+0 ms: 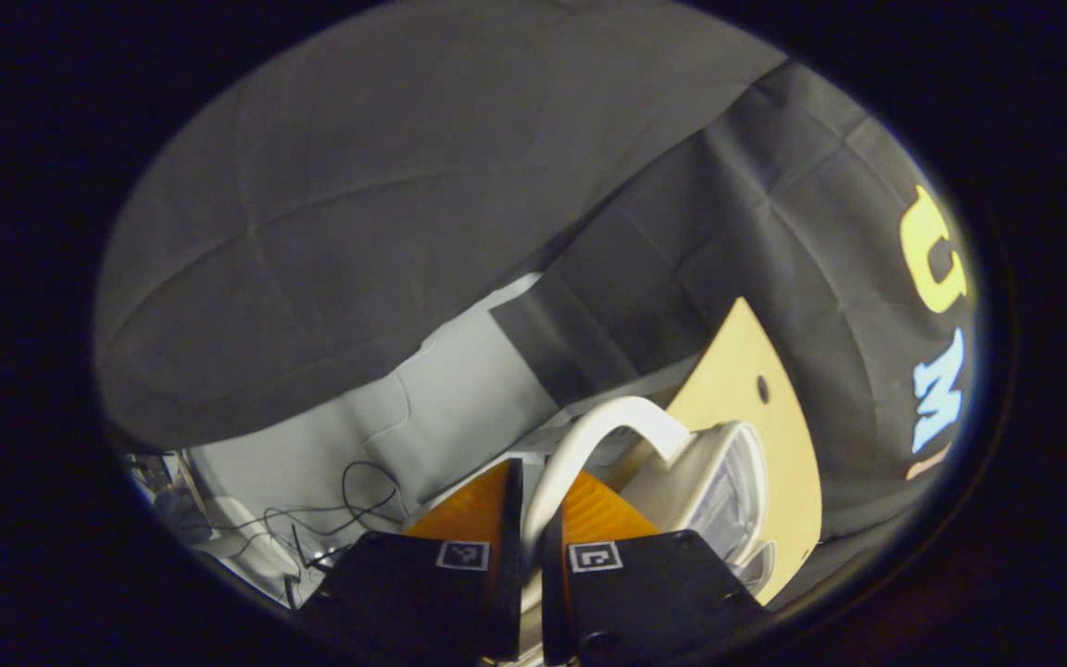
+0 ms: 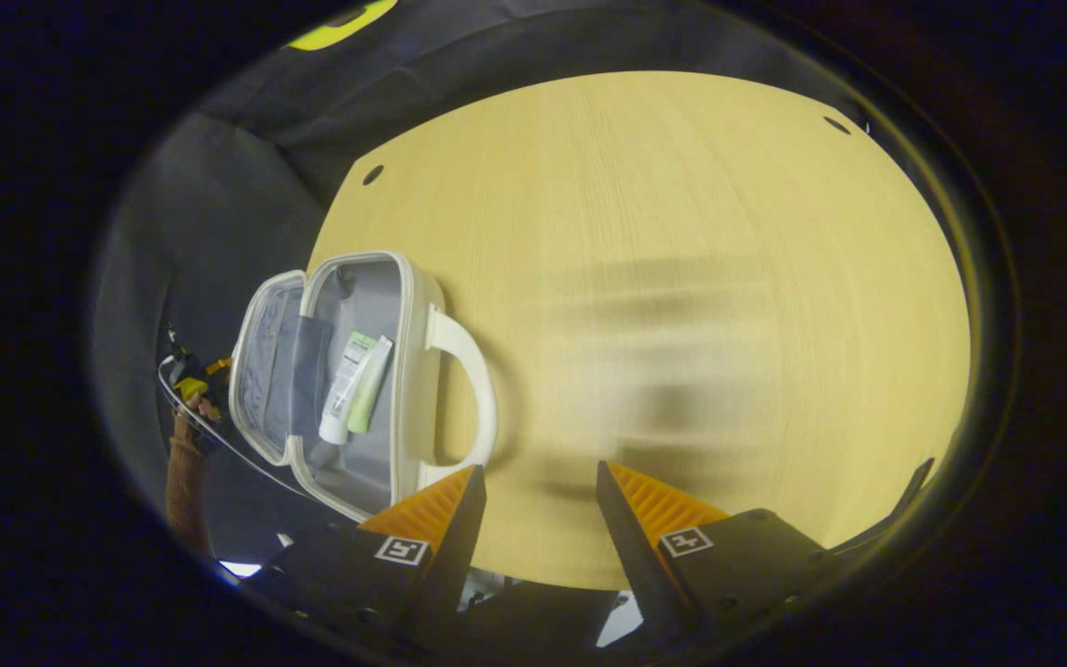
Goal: First open the suitcase, pack the skin care products into it, and then close the suitcase.
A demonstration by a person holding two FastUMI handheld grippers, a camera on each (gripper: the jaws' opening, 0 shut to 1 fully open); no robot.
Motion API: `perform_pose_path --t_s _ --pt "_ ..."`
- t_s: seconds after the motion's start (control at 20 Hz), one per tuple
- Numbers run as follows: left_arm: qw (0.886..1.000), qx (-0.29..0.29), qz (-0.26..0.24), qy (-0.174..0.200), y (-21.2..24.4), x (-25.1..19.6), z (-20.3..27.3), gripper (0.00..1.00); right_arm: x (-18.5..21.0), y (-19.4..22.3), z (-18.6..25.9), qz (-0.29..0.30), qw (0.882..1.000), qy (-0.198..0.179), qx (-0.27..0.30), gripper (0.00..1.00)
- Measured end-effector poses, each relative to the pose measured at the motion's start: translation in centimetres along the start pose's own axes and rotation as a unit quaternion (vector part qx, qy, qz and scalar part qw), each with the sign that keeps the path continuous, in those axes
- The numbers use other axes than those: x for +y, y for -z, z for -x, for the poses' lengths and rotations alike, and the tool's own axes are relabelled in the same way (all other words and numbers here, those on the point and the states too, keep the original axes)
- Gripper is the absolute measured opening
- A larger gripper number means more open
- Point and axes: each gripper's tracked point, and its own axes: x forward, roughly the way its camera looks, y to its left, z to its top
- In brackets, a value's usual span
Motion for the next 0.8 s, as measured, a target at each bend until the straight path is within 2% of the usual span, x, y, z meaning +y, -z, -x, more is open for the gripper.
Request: perform_pose_path --t_s 0.05,0.3,0.6,0.8 --pt "1.000 -0.016 -0.011 0.015 0.0 -1.5 1.6 0.17 -0.1 0.0 0.1 0.000 1.000 -0.002 -0.001 0.75" --pt "0.994 -0.068 -0.049 0.070 0.5 -8.6 10.0 0.16 -0.3 0.5 1.1 -0.012 1.000 -0.022 -0.010 0.75" --pt "0.987 -0.100 -0.078 0.102 4.9 -17.0 18.2 0.16 -1.8 0.2 2.7 -0.029 0.998 -0.049 -0.028 0.75" --pt "0.980 -0.105 -0.120 0.122 9.2 -23.5 21.0 0.16 -3.8 -0.1 4.0 -0.048 0.996 -0.066 -0.042 0.75"
